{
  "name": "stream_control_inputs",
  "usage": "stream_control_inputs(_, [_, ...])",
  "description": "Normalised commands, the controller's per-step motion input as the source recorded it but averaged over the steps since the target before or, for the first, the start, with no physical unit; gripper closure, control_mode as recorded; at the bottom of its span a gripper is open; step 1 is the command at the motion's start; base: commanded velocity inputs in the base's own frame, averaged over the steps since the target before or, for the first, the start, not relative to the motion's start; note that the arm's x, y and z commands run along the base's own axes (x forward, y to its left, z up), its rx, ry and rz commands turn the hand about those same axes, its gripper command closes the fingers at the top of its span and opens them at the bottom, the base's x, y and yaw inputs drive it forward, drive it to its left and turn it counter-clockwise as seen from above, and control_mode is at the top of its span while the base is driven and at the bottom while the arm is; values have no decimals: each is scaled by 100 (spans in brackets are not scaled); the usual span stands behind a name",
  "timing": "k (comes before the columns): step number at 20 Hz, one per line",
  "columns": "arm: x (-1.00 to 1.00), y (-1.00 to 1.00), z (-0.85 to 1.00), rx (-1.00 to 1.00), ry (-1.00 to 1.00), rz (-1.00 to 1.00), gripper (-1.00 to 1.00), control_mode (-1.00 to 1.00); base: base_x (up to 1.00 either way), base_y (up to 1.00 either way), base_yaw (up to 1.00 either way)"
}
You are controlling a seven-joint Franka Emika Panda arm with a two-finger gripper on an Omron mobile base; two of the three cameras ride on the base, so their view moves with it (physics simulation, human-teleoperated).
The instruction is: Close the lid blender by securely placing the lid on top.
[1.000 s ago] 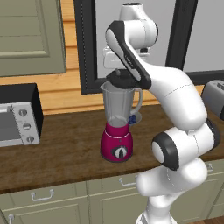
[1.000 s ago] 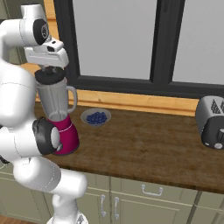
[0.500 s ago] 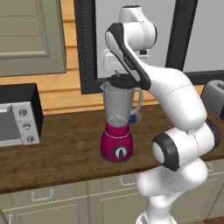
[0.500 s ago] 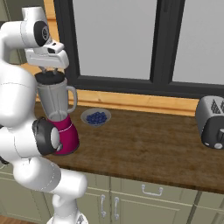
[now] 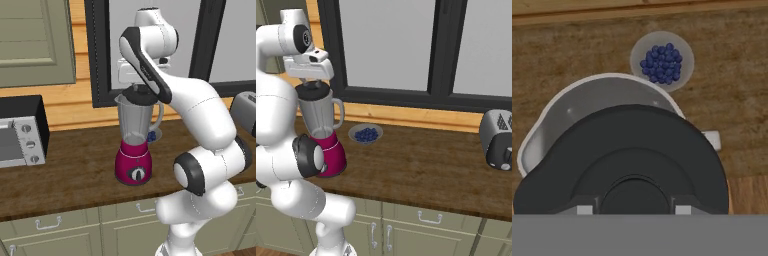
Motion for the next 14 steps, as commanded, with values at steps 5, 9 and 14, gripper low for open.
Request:
stream_control_inputs(5, [-2, 12, 0, -1, 1, 0, 100, -100, 0, 0, 0])
stream_control_inputs(9, [0, 12, 0, 0, 0, 0, 100, -100, 0, 0, 0])
stream_control_inputs(14, [0, 1, 0, 0, 0, 0, 100, -100, 0, 0, 0])
